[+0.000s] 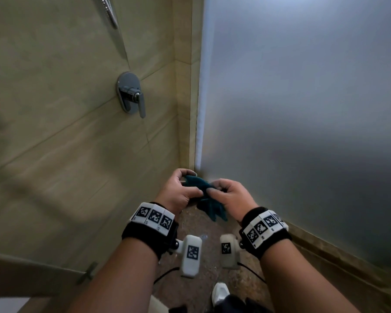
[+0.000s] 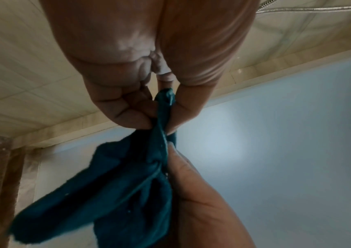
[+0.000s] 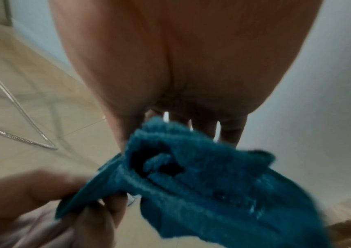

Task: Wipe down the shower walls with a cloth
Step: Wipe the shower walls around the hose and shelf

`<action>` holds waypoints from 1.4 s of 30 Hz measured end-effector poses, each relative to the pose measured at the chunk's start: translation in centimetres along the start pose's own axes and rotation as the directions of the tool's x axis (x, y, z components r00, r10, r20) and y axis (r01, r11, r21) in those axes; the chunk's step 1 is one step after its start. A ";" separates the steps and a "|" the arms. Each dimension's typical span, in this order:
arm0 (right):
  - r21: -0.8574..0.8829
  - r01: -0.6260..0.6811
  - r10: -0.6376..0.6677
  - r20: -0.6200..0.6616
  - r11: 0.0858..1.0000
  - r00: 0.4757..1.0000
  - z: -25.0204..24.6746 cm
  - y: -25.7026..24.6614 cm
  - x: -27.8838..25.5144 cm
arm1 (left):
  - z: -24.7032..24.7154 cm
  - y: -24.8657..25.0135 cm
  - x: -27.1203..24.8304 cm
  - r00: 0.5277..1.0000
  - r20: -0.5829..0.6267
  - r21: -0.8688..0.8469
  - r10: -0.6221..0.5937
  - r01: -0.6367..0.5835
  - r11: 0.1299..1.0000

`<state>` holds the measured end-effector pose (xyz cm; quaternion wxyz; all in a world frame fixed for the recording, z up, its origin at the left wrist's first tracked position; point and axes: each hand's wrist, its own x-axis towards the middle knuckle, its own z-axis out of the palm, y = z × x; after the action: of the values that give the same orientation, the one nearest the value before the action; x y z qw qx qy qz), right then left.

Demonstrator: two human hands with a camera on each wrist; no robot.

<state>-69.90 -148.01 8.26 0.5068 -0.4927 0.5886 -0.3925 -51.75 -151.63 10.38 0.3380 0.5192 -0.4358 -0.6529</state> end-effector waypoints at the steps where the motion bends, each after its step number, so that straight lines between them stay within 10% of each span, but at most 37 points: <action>1: -0.003 0.008 -0.008 -0.039 1.000 0.999 -0.1 0.0 0.1 | -0.1 0.0 0.1 1.000 0.001 0.018 0.001 -0.001 1.000; 8: 0.055 -0.040 0.059 -0.396 0.998 0.916 -1.3 1.2 1.3 | -1.5 0.1 0.1 0.985 -0.165 0.287 0.055 -0.005 0.958; 13: 0.078 -0.049 0.056 -0.086 0.996 0.995 -1.5 0.0 0.8 | -2.6 0.2 0.7 0.941 -0.315 0.329 0.126 -0.017 0.944; 18: -0.427 -0.079 -0.018 -0.219 0.901 0.976 -1.6 -0.4 1.2 | -2.6 0.8 0.4 0.928 -0.313 0.318 0.203 -0.099 0.943; 22: -0.497 -0.173 0.075 -0.211 0.851 0.975 -1.8 -0.2 1.3 | -2.7 1.0 0.3 0.898 -0.354 0.203 0.260 -0.197 0.959; 27: 0.149 -0.170 0.192 -0.147 0.974 0.970 -1.2 -1.0 0.3 | -2.9 1.1 0.3 0.910 -0.352 0.080 0.218 -0.202 0.976; 31: 0.642 -0.180 0.259 -0.030 0.746 0.965 -1.7 -3.1 -0.4 | -3.1 0.7 0.1 0.941 -0.338 -0.096 0.031 -0.067 0.993; 36: 0.842 -0.152 0.263 0.012 0.518 0.965 -2.0 -4.7 -0.7 | -1.9 1.7 -1.3 0.988 -0.118 -0.259 -0.100 0.066 0.964; 42: 0.863 -0.027 0.194 -0.083 0.505 0.977 -1.3 -6.2 -0.9 | -0.4 1.9 -1.5 0.978 0.016 -0.206 -0.208 0.207 0.956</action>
<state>-70.06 -148.42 14.61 0.6558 -0.1044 0.3891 -0.6385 -51.02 -151.18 12.68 0.3209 0.5263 -0.3077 -0.7248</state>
